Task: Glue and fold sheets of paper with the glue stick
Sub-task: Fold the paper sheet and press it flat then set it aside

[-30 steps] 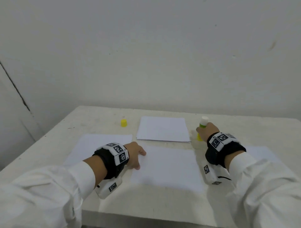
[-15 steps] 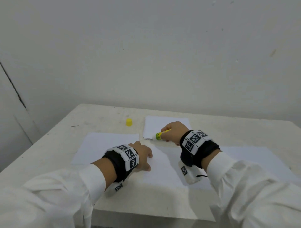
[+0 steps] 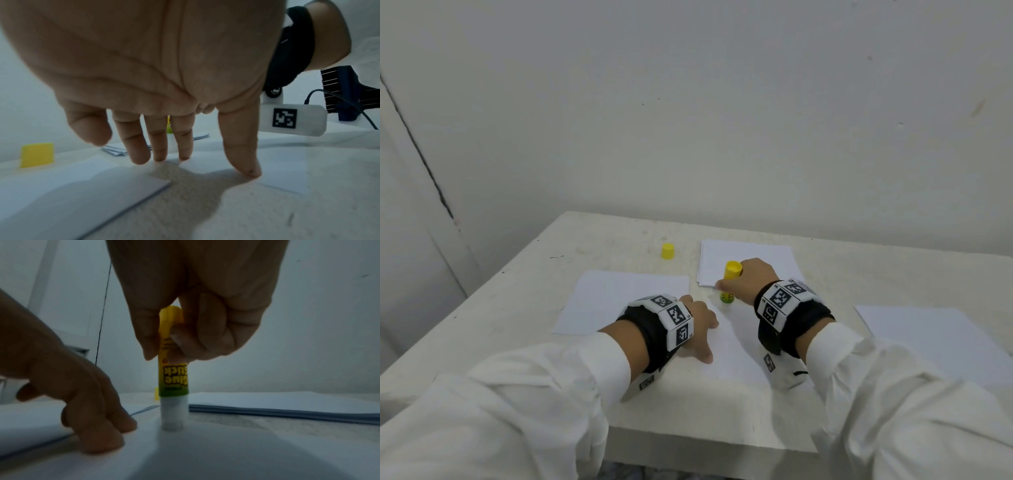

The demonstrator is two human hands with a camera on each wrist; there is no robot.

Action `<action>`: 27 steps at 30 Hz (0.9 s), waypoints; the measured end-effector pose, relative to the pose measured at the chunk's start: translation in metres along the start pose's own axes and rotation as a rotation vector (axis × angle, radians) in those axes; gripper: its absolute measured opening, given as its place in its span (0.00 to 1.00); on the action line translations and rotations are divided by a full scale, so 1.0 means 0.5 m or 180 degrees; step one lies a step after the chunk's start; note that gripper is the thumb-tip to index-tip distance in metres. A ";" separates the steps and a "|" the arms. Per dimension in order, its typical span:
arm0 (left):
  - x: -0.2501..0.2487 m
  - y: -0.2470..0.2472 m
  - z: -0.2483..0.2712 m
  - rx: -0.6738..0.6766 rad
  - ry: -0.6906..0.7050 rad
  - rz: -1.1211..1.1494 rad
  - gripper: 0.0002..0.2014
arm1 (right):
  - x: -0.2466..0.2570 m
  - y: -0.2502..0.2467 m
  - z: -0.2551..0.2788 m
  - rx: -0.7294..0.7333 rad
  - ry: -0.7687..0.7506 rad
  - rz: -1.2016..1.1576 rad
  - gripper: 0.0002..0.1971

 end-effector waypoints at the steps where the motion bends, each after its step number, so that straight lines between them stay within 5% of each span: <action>1: 0.000 0.001 -0.002 0.0002 -0.0006 -0.0005 0.39 | 0.001 0.002 -0.002 -0.0006 0.0012 0.0005 0.22; 9: 0.004 0.001 0.001 0.0079 0.0060 -0.0045 0.40 | 0.002 -0.014 -0.002 -0.0420 0.0156 -0.0462 0.16; 21: 0.001 0.007 0.019 -0.0025 0.0118 -0.0171 0.37 | 0.015 0.020 0.013 0.0060 -0.0268 -0.0180 0.15; 27: 0.003 0.007 0.015 -0.0062 0.0067 -0.0077 0.38 | -0.028 -0.002 0.017 -0.0086 -0.0122 0.0186 0.15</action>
Point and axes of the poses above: each hand's wrist, its own z-axis away from the middle knuckle, its own y-axis out of the palm, x = y × z, the point moved 1 cm from there along -z, towards the middle knuckle, and after that the axes turned 7 degrees about -z, right-handed, at the moved point
